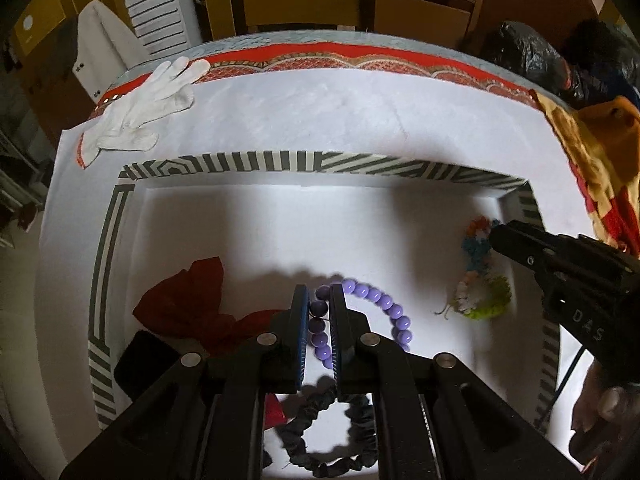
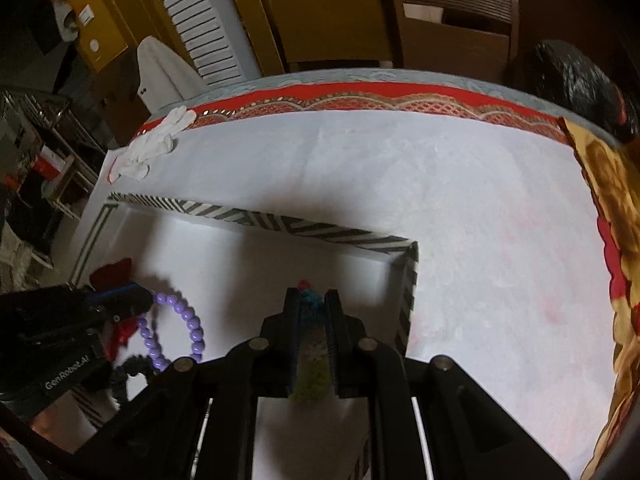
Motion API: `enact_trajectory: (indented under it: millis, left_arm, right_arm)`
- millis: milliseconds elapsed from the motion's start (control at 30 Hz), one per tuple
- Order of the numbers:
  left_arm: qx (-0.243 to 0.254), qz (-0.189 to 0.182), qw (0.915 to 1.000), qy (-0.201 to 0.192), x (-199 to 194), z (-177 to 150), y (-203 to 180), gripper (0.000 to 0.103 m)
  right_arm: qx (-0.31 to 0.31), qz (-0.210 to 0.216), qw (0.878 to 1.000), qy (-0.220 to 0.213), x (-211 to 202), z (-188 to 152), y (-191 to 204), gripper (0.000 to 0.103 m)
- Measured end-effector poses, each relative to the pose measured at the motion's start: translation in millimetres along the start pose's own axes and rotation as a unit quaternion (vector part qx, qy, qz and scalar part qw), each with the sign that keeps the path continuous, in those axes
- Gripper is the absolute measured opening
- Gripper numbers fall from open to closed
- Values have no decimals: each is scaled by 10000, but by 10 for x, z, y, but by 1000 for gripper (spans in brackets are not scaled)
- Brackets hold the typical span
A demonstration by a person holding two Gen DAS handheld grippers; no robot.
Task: Organize jewelry
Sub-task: 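Carry the purple bracelet into the tray with the left tool while the right tool carries the pastel bracelet in, then open both tools to drop the bracelets in the tray and withdraw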
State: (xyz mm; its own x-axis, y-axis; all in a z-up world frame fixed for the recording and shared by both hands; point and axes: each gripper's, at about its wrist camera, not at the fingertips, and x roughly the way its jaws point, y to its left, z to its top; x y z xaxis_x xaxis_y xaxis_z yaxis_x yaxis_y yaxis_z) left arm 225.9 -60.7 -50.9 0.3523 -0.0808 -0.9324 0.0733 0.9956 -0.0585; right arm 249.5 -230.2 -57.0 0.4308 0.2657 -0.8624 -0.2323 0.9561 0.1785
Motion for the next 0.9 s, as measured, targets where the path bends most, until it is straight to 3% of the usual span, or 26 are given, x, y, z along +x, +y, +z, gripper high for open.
enact_trajectory:
  millis: [67,133,367,900]
  left_arm:
    - [-96,-49,9999,103,17,-18,28,0]
    - [-192,-162,9996,162,18,-45,47,0]
    - [-96,-107,9999,-27,-192,-162,8,0]
    - [-184,175,9982,-547,-856,-610,30,0]
  right_arm:
    - [137,-6,9999,60,14,-21,-30,29]
    - [291,-16,9996,3,-37,-64,-68,35]
    - [438,11,9988,-214,-380,-336,-40,50]
    - [459,6,9983,-352,-930,-779,310,56]
